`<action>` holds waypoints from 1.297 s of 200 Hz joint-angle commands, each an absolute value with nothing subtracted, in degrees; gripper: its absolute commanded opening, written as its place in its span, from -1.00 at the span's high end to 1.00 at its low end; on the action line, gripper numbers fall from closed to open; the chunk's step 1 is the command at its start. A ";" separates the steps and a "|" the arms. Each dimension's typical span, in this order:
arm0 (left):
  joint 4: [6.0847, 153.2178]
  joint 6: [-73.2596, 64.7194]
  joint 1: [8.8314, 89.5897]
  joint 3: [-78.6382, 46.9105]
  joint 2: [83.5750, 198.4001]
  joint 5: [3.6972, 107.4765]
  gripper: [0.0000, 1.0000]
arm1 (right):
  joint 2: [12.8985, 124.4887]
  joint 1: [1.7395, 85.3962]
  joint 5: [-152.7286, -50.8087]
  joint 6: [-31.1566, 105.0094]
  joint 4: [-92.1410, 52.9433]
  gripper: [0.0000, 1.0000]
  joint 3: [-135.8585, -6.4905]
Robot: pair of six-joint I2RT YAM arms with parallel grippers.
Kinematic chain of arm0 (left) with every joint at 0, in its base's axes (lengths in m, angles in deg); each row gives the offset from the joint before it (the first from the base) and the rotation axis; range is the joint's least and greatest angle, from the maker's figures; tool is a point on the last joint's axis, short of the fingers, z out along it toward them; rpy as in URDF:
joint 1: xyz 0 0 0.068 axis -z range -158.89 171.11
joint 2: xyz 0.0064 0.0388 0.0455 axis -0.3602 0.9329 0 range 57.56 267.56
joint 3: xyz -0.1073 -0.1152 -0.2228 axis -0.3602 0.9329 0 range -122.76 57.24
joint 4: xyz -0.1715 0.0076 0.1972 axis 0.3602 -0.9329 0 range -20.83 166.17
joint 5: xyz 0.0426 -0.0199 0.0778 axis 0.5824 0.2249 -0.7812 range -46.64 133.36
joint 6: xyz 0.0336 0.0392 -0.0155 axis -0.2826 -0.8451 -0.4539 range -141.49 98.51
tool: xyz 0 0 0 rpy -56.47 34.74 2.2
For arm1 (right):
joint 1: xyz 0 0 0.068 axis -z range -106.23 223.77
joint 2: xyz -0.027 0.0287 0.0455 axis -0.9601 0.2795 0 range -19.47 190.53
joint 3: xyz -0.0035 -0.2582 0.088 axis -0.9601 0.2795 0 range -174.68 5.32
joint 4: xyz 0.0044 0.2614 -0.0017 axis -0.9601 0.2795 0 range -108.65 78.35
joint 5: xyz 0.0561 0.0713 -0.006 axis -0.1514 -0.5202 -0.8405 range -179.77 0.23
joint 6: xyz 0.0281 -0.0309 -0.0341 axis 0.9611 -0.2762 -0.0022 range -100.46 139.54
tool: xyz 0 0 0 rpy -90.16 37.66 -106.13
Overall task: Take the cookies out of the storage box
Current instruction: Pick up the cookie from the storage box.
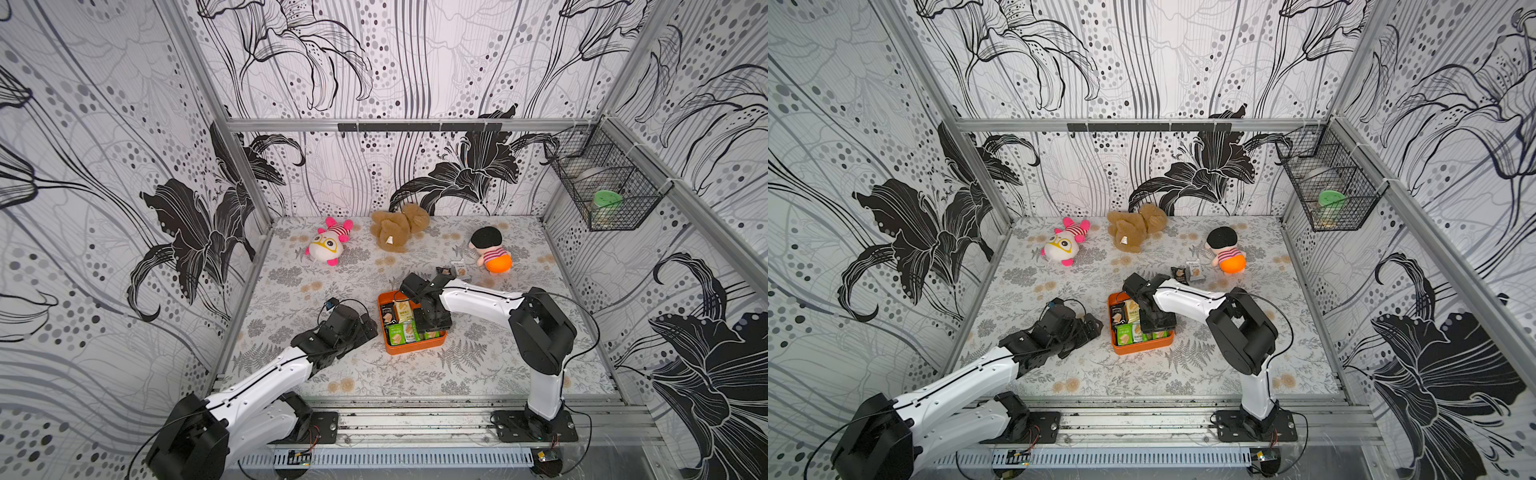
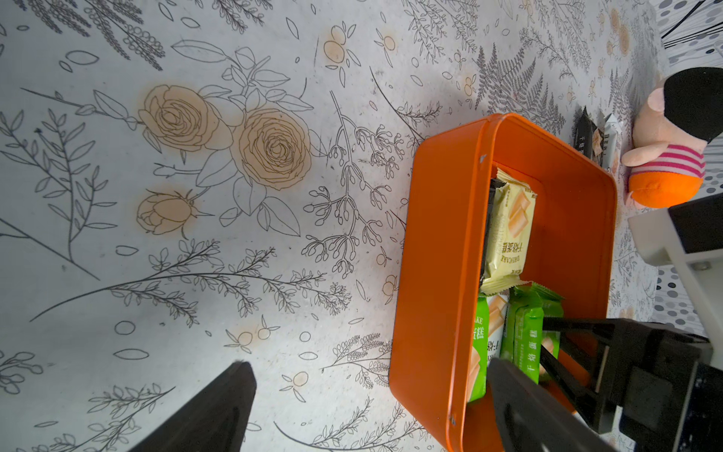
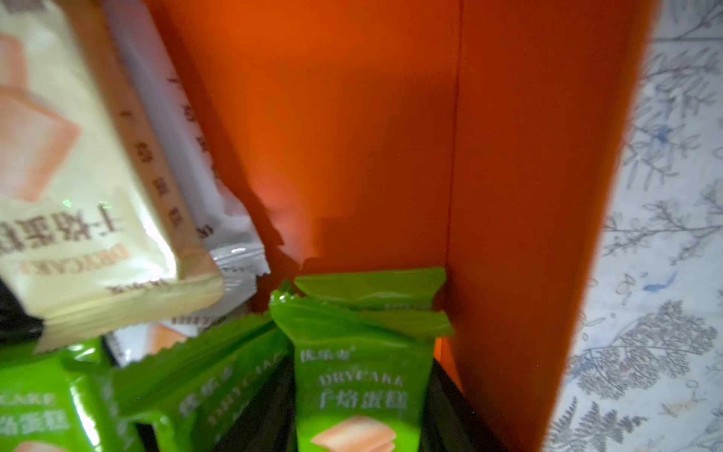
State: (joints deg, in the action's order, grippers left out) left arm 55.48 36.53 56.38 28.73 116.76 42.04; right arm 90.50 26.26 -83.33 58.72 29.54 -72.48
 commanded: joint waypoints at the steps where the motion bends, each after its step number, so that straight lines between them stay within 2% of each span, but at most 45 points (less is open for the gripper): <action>1: 55.11 35.83 56.66 26.95 117.30 40.90 -0.94 | 90.39 26.13 -81.89 58.10 29.44 0.01 -72.63; 54: 55.51 35.78 56.63 26.19 117.88 41.40 -0.94 | 87.88 26.13 -81.74 57.85 29.89 0.11 -74.11; 179: 53.89 33.30 56.64 19.08 119.13 43.07 -0.95 | 86.10 26.45 -79.42 54.71 32.01 0.12 -84.34; 259: 52.71 28.76 56.71 10.08 128.19 44.62 -0.94 | 84.36 36.77 -83.08 46.38 30.27 0.13 -85.57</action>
State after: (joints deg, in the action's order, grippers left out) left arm 53.25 31.72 56.38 12.97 126.16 43.81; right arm 86.39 33.06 -81.39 51.07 30.17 -85.36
